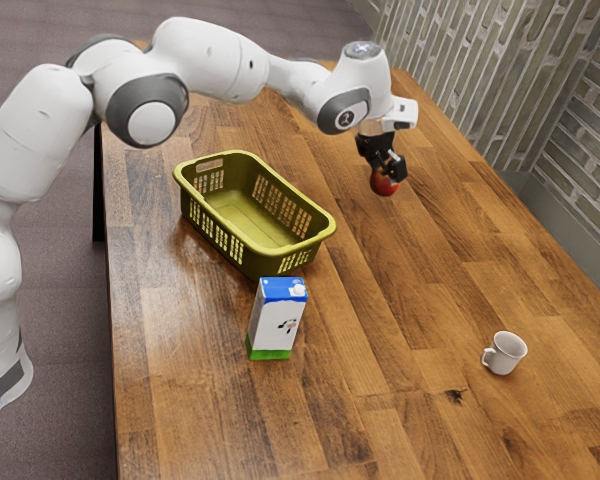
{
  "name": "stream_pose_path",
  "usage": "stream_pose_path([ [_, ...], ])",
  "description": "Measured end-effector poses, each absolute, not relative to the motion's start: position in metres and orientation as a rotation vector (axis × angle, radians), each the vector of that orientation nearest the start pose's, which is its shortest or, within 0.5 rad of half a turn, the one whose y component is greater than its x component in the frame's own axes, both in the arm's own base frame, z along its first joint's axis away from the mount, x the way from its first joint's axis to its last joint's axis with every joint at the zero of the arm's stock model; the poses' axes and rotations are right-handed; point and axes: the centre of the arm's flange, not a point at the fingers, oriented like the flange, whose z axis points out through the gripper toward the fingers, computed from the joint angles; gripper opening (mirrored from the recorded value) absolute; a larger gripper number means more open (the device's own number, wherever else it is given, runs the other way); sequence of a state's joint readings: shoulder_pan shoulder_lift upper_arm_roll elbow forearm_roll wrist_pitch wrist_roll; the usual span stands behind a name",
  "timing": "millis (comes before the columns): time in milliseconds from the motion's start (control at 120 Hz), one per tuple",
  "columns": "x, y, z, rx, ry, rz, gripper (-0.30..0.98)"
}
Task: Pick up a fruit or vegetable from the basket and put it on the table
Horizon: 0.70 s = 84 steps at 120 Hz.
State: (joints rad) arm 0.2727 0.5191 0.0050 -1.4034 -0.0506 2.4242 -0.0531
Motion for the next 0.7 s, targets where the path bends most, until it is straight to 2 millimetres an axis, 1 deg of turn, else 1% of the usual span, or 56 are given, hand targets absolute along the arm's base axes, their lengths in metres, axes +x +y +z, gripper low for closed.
stream_pose_path([
  [217,0.720,0.205,0.448,-2.993,-0.600,-0.795,0.19],
  [317,0.721,0.201,0.446,-3.003,-0.604,-0.801,0.35],
  [425,0.721,0.199,0.451,-3.009,-0.596,-0.816,0.49],
  [542,0.720,0.201,0.457,-3.002,-0.584,-0.821,0.59],
  [567,0.718,0.201,0.465,-2.998,-0.579,-0.829,0.60],
  [583,0.715,0.201,0.478,-2.995,-0.571,-0.834,0.61],
  [625,0.695,0.192,0.538,-3.005,-0.533,-0.817,0.62],
  [667,0.668,0.173,0.594,-3.035,-0.494,-0.772,0.63],
  [700,0.646,0.156,0.629,-3.058,-0.457,-0.732,0.64],
])
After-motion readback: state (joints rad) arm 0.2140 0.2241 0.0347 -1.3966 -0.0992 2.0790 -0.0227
